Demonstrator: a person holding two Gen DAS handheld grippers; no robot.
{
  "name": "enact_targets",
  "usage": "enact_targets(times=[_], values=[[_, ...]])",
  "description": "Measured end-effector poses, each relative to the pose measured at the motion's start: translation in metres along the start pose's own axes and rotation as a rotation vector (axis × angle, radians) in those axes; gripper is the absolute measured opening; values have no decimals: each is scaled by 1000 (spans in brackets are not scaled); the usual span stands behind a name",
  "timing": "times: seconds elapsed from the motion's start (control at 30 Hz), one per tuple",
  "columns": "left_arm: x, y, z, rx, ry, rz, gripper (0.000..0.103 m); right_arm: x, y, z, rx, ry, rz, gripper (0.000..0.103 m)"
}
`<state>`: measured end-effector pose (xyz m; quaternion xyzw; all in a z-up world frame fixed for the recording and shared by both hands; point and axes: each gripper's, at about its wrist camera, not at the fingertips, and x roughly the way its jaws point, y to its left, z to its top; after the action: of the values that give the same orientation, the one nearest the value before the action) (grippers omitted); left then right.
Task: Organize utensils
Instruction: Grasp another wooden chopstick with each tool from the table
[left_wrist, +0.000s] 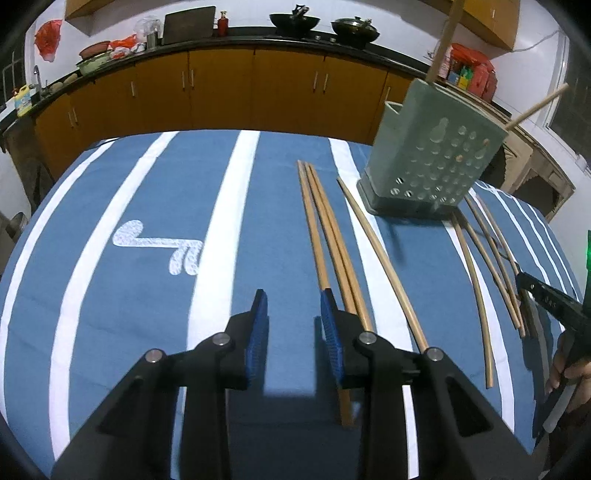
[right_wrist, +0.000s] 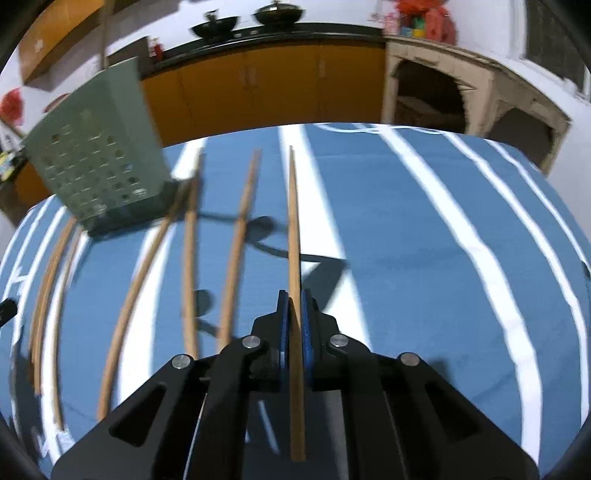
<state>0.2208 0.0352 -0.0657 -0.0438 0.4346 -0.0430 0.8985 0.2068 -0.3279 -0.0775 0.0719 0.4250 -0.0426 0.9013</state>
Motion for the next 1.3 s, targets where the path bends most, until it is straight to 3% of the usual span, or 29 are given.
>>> enact_targets(times=[0.37,0.57,0.87,1.07,1.3], values=[[17,-18,-13,41,50,-35,21,-3,-5,-3,7,1,13,8],[21,-24,-15,79,37,20,9,-4,-2,-5,-9,-5,9,8],[23,15,-5,1,19,110,8,-5,-3,-8,-16,-21,2,8],[23,9,-8,46,-9,147,9,-5,-4,-8,-7,-21,5,8],[22,10,-9,35,-10,139,9,-7,-6,-10,-5,-21,7,8]])
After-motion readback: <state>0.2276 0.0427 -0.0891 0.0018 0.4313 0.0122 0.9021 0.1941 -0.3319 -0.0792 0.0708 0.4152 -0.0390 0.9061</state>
